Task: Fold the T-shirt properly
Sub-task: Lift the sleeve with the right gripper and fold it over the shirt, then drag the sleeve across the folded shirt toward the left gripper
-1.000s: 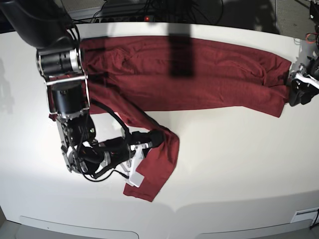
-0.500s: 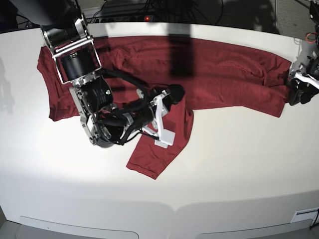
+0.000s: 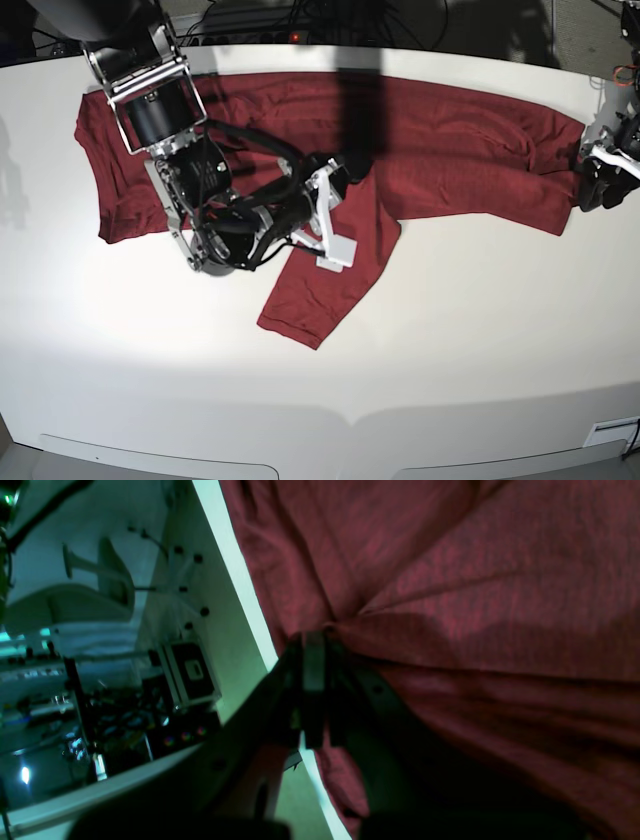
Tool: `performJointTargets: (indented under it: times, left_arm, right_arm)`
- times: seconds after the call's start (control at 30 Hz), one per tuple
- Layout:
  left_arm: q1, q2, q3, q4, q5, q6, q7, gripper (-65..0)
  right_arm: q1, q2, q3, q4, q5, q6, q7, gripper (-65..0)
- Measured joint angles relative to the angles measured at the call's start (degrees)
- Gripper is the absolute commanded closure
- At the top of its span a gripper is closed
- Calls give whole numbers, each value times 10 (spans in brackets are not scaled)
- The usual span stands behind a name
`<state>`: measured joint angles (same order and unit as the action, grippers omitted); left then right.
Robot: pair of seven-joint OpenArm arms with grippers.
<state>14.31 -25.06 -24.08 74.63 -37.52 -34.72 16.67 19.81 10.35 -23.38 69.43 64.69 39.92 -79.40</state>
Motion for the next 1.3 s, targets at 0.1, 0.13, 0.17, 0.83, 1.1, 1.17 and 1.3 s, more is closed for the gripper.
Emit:
performJointTargets:
  times: [0.1,0.13,0.17,0.83,1.1,1.17,1.3]
  left_arm:
    - [0,0,0,0,0,0,0,-303]
    - [0,0,0,0,0,0,0,-303]
    - [0,0,0,0,0,0,0,-303]
    - [0,0,0,0,0,0,0,-303]
    - [0,0,0,0,0,0,0,-303]
    - [0,0,0,0,-7,0,0,-303]
    - [0,0,0,0,-11,0,0,-303]
  right_arm:
    - [0,0,-9,0,0,0,0,0]
    - [-1,0,-9,0,0,0,0,-34]
    - [-1,0,-9,0,0,0,0,-100]
    - [67,-2,91,1,-147,-2,167,-321]
    - [70,-1,176,0,-351,-2,254,-321]
    - [70,-2,171,-7,-359,-22,271,-321]
    - [70,-8,167,-54,-418,-55,313,-321]
